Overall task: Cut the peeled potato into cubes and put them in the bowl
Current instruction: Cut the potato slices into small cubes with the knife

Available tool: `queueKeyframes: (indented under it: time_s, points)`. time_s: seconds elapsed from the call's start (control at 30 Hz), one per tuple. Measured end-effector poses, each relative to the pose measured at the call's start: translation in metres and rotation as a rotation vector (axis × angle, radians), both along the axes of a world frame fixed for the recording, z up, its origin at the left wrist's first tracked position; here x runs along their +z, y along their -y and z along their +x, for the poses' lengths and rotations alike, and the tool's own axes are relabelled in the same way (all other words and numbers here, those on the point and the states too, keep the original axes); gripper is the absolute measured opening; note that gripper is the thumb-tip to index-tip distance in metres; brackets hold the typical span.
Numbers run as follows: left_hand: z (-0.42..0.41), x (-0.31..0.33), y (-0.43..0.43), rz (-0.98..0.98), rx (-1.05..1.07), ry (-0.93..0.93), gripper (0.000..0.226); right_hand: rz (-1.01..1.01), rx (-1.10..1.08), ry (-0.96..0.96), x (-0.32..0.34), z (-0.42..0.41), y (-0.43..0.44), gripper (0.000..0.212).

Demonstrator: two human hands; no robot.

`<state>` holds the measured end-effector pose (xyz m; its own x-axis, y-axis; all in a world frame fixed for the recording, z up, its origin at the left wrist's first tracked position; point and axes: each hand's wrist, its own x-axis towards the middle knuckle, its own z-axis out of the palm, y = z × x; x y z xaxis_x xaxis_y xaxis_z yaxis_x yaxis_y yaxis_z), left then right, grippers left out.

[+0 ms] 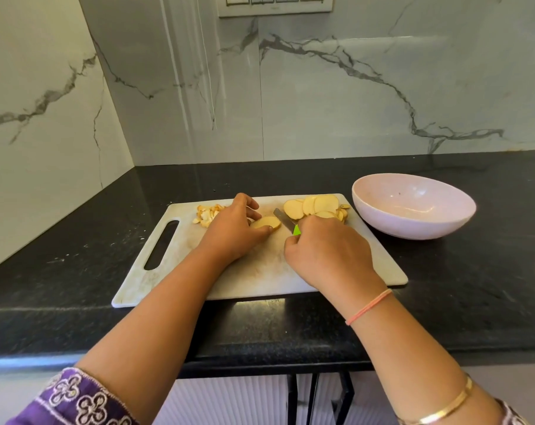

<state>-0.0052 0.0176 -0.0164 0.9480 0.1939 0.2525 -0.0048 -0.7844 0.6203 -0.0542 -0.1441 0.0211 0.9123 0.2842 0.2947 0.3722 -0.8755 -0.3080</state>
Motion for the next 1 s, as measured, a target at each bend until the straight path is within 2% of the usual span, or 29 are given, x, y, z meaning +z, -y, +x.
queueKeyframes:
  time_s: [0.23,0.33,0.4,0.6,1.0]
  points:
    - [0.000,-0.002,0.000,0.007,-0.002,0.029,0.038,-0.073,0.015,-0.036,0.013,0.007,-0.007,0.011]
    - [0.000,-0.002,0.000,0.010,0.007,0.032,0.036,-0.132,0.037,-0.055,0.024,0.009,-0.010,0.020]
    - [-0.001,-0.003,0.002,0.014,0.013,0.035,0.035,-0.161,0.048,-0.057,0.026,0.009,-0.010,0.019]
    - [0.001,-0.001,0.003,0.023,0.020,0.036,0.038,-0.188,0.071,0.031,0.011,-0.002,-0.005,0.012]
    - [0.000,-0.003,0.003,0.027,0.012,0.026,0.040,-0.227,0.097,0.077,0.003,-0.008,-0.005,0.020]
